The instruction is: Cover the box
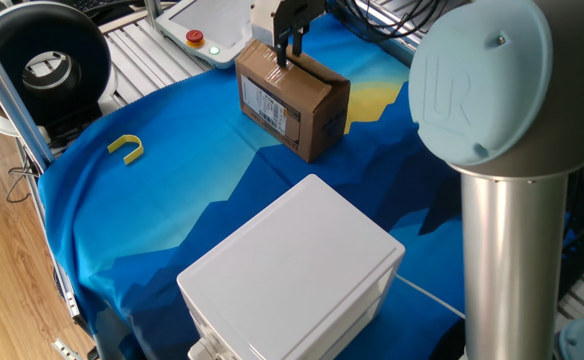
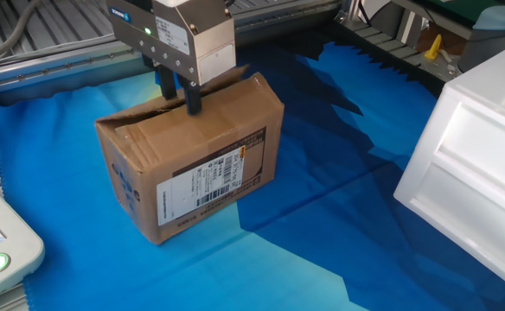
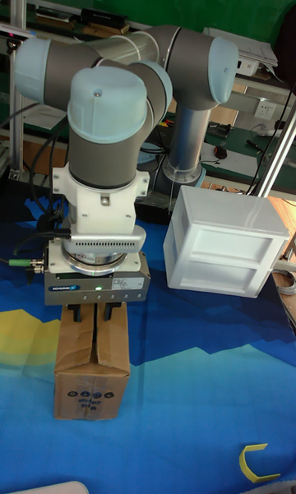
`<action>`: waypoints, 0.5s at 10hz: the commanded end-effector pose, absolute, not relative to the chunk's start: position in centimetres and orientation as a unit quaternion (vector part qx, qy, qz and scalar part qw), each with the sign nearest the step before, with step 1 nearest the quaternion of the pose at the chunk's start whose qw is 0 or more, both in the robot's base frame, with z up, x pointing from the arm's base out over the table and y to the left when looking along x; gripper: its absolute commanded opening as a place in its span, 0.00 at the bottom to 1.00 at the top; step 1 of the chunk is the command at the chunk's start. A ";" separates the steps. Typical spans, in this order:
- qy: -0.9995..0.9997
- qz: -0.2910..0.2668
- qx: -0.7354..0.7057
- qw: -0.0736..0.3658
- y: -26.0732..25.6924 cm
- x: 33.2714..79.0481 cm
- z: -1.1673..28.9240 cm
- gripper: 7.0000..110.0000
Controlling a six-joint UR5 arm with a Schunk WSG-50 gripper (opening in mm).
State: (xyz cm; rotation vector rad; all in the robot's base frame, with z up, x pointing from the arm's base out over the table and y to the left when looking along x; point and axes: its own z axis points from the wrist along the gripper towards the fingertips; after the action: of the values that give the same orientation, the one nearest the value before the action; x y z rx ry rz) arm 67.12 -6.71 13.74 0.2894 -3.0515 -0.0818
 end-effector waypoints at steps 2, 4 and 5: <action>-0.995 -0.038 0.081 0.036 -5.6 67.2 13.2 0.36; -0.996 -0.036 0.075 0.038 -5.7 67.2 12.8 0.36; -0.996 -0.036 0.070 0.041 -5.7 67.1 12.8 0.15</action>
State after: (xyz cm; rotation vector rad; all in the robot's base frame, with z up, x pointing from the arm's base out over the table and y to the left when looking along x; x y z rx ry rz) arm 67.09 -6.05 12.97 0.2469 -3.0510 -0.0923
